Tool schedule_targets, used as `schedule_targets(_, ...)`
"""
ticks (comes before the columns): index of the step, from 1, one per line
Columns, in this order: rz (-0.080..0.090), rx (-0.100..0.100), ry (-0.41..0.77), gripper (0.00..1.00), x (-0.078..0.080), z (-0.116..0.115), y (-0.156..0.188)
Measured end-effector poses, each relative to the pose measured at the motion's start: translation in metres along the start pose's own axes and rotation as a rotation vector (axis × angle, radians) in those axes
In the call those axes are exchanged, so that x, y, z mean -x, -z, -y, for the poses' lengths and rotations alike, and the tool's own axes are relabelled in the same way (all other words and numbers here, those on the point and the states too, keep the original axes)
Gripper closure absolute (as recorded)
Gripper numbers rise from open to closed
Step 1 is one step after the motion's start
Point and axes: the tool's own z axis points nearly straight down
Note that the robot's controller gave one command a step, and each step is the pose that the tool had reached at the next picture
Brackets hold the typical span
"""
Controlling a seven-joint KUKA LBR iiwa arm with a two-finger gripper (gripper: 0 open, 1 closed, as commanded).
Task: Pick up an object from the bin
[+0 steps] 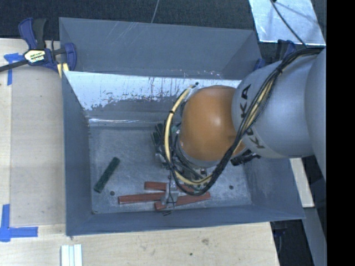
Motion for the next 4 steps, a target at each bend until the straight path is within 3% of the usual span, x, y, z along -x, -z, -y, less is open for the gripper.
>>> schedule_targets(1, 0.006, 0.001, -0.114, 1.00, 0.001, 0.031, -0.065)
schedule_targets(3, 0.002, -0.001, -0.068, 1.00, 0.003, 0.021, -0.060)
schedule_targets(4, 0.008, -0.001, -0.066, 1.00, 0.017, 0.028, 0.018)
